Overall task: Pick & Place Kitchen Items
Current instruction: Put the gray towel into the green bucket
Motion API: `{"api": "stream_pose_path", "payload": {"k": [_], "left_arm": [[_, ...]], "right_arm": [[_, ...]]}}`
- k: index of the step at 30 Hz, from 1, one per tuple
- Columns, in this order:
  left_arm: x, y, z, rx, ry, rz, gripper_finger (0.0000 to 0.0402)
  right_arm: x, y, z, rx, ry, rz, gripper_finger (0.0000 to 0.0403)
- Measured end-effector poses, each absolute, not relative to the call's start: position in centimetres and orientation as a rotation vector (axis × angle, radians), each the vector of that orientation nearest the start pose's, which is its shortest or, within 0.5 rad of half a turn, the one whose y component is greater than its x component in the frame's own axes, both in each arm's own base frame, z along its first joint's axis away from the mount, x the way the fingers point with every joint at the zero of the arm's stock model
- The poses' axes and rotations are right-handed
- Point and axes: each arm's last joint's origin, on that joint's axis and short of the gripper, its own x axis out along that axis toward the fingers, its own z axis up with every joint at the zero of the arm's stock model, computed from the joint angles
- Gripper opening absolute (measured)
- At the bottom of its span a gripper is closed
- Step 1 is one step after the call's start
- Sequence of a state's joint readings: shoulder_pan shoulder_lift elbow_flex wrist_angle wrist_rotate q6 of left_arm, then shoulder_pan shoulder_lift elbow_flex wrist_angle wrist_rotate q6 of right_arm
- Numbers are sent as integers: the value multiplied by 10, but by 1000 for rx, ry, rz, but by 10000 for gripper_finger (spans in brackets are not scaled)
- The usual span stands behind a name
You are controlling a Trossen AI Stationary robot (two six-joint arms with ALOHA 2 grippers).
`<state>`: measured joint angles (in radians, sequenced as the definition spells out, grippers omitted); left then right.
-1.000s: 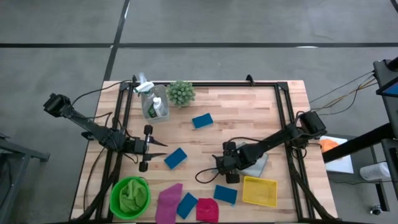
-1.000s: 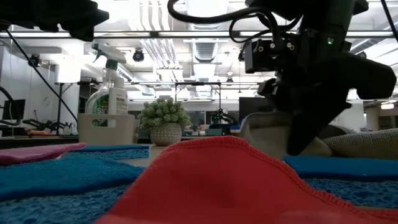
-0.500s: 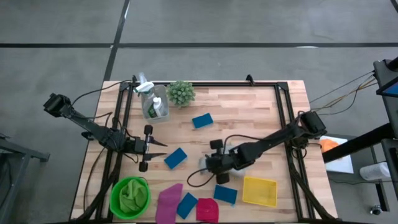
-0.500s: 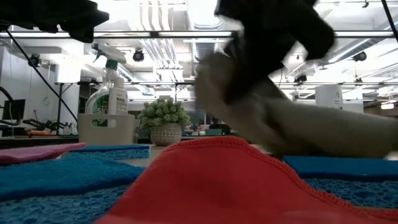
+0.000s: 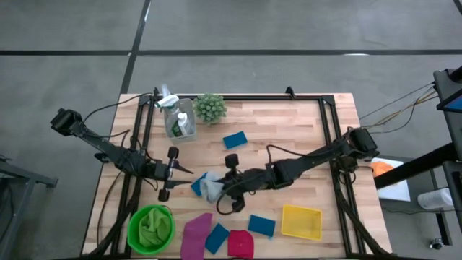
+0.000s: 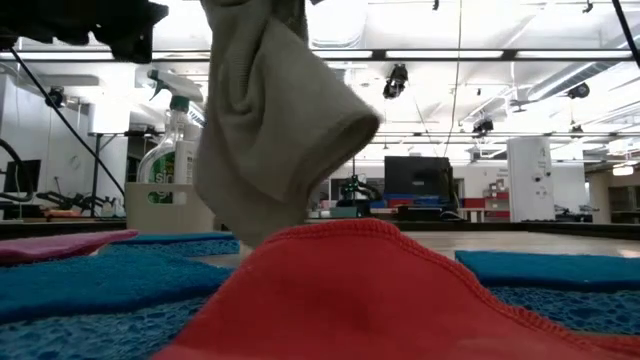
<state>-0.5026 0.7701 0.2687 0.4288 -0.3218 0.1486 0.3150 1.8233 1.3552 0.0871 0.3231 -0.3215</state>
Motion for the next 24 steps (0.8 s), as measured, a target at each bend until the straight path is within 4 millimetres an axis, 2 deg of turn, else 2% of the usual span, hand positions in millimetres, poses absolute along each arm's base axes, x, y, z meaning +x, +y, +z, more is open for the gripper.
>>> {"api": "stream_pose_path", "payload": {"k": [6, 14, 17, 24], "left_arm": [[153, -76, 218, 156, 14, -270, 162], [163, -80, 214, 137, 10, -224, 272], [168, -81, 213, 138, 9, -192, 301], [181, -78, 209, 114, 60, -119, 317]], "right_arm": [[407, 108, 268, -434, 350, 22, 17], [406, 106, 283, -425, 252, 45, 17], [406, 106, 287, -426, 224, 51, 17], [406, 106, 294, -434, 178, 43, 17]]}}
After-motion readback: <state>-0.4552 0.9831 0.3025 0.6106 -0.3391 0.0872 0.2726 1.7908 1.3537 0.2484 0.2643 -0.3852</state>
